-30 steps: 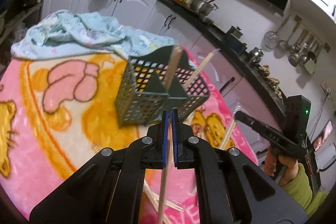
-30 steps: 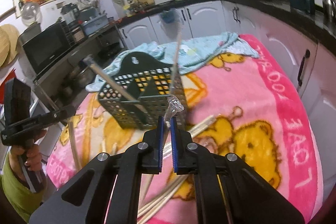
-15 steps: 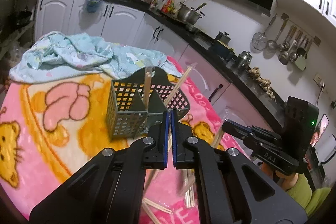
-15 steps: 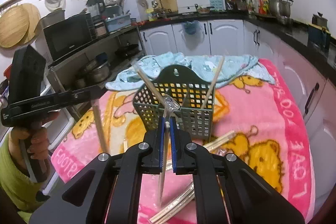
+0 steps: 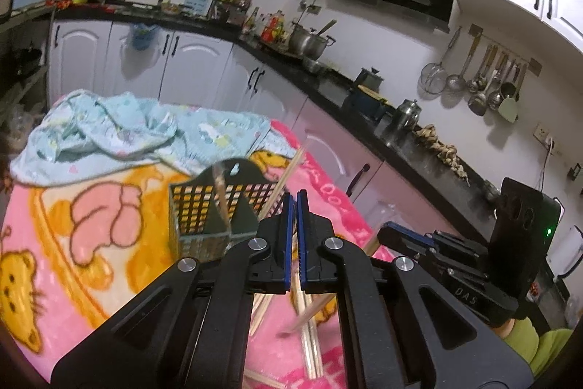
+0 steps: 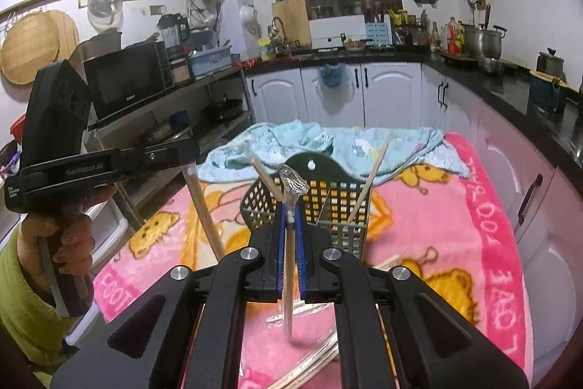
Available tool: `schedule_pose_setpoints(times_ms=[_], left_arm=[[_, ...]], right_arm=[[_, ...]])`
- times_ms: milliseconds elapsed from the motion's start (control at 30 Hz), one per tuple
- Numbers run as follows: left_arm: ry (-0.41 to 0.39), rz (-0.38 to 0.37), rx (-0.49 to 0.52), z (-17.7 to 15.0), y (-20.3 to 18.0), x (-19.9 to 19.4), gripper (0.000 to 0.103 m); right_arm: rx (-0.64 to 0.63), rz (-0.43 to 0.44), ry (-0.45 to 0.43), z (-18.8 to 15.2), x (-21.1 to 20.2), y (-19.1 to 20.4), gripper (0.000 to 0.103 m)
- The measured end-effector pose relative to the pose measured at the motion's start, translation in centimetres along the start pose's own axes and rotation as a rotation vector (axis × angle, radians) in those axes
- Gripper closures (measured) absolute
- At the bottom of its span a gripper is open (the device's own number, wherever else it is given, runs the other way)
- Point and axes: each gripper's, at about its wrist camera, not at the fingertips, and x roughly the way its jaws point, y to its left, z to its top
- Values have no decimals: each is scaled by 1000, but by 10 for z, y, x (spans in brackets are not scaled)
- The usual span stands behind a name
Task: Organize utensils
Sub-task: 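Raise the right tool's chopstick and lower it into the caddy while the left tool does likewise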
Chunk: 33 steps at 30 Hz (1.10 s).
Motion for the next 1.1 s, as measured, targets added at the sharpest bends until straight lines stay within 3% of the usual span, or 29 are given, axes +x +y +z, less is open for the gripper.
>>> schedule_pose_setpoints(times_ms=[700, 1100], left_arm=[[-133, -59, 62, 82, -51, 2, 102], [-169, -35, 61, 126, -50, 18, 102]], right_arm=[[-36, -47, -182, 76, -40, -4, 97], [-8, -74, -239, 121, -31, -21, 97]])
